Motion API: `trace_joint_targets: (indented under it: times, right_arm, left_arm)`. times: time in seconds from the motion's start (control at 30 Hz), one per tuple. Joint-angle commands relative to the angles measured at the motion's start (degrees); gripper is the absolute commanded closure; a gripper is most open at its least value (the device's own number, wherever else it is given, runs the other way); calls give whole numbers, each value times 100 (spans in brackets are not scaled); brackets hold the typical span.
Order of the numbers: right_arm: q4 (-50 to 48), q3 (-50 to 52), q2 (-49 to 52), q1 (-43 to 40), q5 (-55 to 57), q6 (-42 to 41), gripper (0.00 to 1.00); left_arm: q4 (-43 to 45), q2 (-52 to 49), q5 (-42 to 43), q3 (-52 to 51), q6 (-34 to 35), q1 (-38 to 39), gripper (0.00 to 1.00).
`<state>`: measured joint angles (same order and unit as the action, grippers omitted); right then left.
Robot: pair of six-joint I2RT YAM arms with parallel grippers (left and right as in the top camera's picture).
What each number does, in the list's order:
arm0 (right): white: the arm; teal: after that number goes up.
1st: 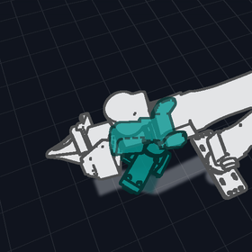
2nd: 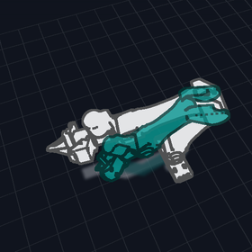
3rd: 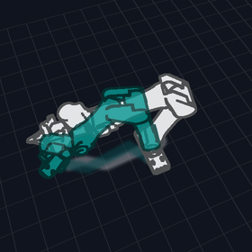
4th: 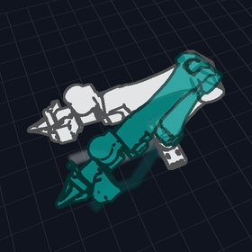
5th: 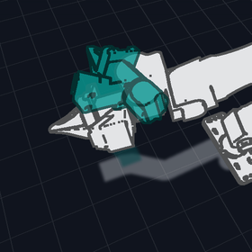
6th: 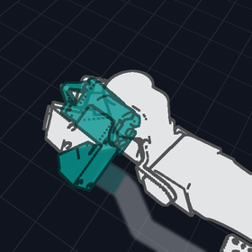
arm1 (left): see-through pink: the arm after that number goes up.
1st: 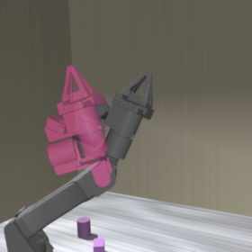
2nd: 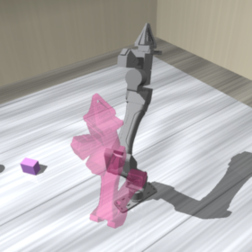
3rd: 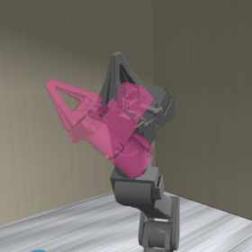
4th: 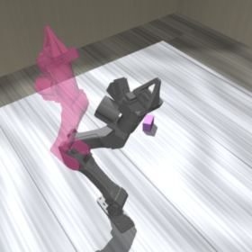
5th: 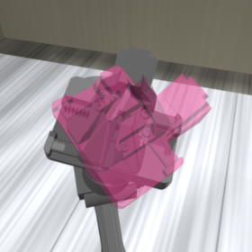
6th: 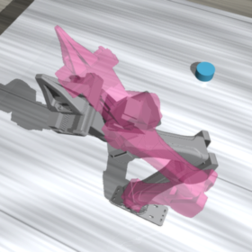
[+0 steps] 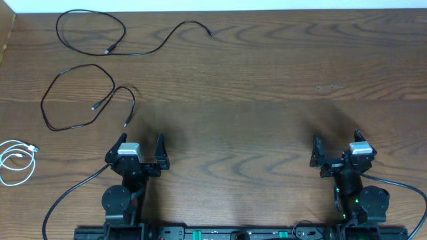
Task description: Untangle cables
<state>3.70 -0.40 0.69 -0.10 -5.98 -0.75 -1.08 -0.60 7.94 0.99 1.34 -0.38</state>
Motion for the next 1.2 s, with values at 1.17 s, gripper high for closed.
trace_joint_targets:
  times: [1.17]
  right_arm:
    - [26, 4, -37, -24, -42, 61, 1]
  left_arm:
    - [-258, 55, 37, -76, -280, 9, 2]
